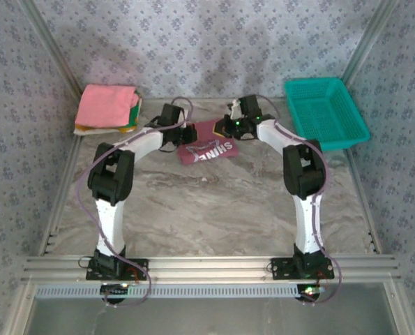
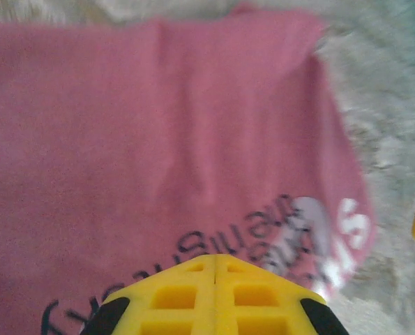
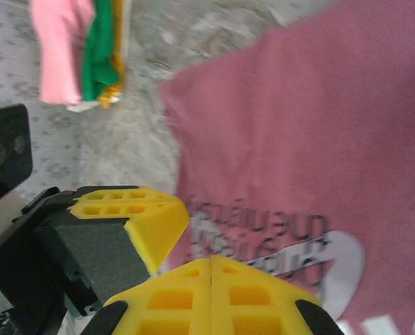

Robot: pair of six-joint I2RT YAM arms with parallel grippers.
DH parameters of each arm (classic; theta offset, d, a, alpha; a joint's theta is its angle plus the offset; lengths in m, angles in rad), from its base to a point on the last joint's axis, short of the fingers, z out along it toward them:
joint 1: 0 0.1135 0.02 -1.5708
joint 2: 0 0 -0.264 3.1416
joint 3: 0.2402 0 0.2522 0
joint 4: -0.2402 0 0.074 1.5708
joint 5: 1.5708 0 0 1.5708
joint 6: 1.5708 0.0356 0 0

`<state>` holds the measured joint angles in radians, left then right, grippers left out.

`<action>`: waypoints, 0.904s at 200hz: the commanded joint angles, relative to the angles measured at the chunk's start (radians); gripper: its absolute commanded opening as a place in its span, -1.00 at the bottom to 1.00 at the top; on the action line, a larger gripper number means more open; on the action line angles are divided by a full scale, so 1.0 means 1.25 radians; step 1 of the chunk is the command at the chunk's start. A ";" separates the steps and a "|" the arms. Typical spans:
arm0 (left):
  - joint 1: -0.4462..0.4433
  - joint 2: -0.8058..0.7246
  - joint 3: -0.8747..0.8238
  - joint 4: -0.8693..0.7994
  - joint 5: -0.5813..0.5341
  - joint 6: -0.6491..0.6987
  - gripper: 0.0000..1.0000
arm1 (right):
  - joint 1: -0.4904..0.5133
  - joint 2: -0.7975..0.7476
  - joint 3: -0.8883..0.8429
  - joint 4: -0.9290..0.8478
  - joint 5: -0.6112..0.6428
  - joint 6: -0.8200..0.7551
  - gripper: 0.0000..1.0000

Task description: Fold and stack the t-shirts

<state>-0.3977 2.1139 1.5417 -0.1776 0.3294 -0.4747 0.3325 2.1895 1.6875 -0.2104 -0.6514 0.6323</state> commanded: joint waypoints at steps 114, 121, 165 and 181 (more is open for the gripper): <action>0.056 -0.059 -0.131 0.079 -0.020 -0.036 -0.51 | 0.014 0.048 -0.190 0.127 0.031 0.078 -1.00; 0.069 -0.088 -0.153 0.090 -0.016 -0.051 -0.35 | 0.016 0.043 -0.196 0.132 0.031 0.082 -1.00; 0.138 -0.140 -0.214 0.031 0.055 -0.145 0.08 | 0.021 0.043 -0.176 0.116 0.034 0.078 -1.00; 0.129 -0.133 -0.228 0.027 0.048 -0.154 0.20 | 0.019 0.055 -0.172 0.119 0.031 0.081 -1.00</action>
<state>-0.2115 1.9553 1.2942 -0.0834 0.3592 -0.6212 0.3523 2.2391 1.4742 0.0036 -0.6403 0.7223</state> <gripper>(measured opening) 0.556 0.067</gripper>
